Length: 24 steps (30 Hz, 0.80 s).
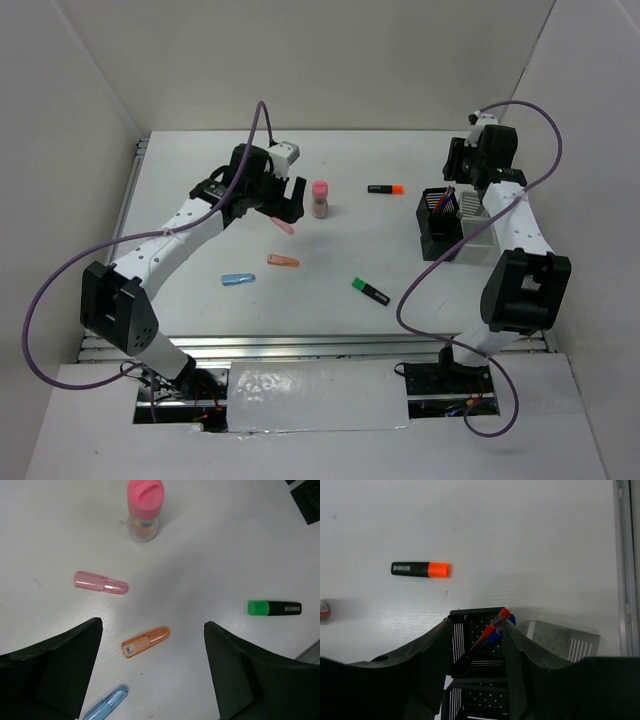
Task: Sort the stationery into containers
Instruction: Place the pen in the storage box, then pick up the pen from the center of the board.
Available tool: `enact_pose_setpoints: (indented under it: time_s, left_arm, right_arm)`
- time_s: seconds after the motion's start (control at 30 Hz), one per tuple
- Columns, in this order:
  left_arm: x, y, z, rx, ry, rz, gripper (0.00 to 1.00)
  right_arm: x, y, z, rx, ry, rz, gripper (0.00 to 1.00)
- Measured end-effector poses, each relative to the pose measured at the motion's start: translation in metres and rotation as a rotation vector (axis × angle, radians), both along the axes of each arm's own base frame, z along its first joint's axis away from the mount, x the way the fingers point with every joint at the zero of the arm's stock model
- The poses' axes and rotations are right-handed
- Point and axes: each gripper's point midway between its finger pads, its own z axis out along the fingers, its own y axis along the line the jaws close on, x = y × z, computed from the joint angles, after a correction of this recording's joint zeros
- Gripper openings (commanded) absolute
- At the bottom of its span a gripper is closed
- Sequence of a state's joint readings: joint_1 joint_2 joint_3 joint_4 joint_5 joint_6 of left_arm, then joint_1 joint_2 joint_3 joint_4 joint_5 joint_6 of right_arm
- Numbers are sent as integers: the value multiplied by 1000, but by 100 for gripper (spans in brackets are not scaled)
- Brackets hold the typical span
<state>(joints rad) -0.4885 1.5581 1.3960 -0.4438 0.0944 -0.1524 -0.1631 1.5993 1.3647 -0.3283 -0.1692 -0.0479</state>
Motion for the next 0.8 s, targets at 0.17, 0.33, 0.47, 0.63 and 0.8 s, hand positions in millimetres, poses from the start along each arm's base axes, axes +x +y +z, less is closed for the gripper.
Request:
enact_pose_setpoints:
  time_s: [0.17, 0.33, 0.47, 0.63, 0.8]
  left_arm:
    - [-15, -2, -8, -27, -14, -144, 84]
    - [-36, 5, -25, 27, 5, -282, 83]
    - [-39, 43, -46, 112, 44, -323, 89]
    - [-51, 92, -71, 233, 91, -385, 91]
    - [-49, 106, -74, 204, 107, -299, 95]
  right_arm:
    - [-6, 10, 3, 43, 10, 24, 52]
    - [-26, 35, 38, 92, -30, 109, 52]
    - [-54, 68, 77, 106, -92, 224, 52]
    - [-94, 106, 93, 85, -108, 379, 51]
    - [-131, 155, 53, 21, 15, 575, 57]
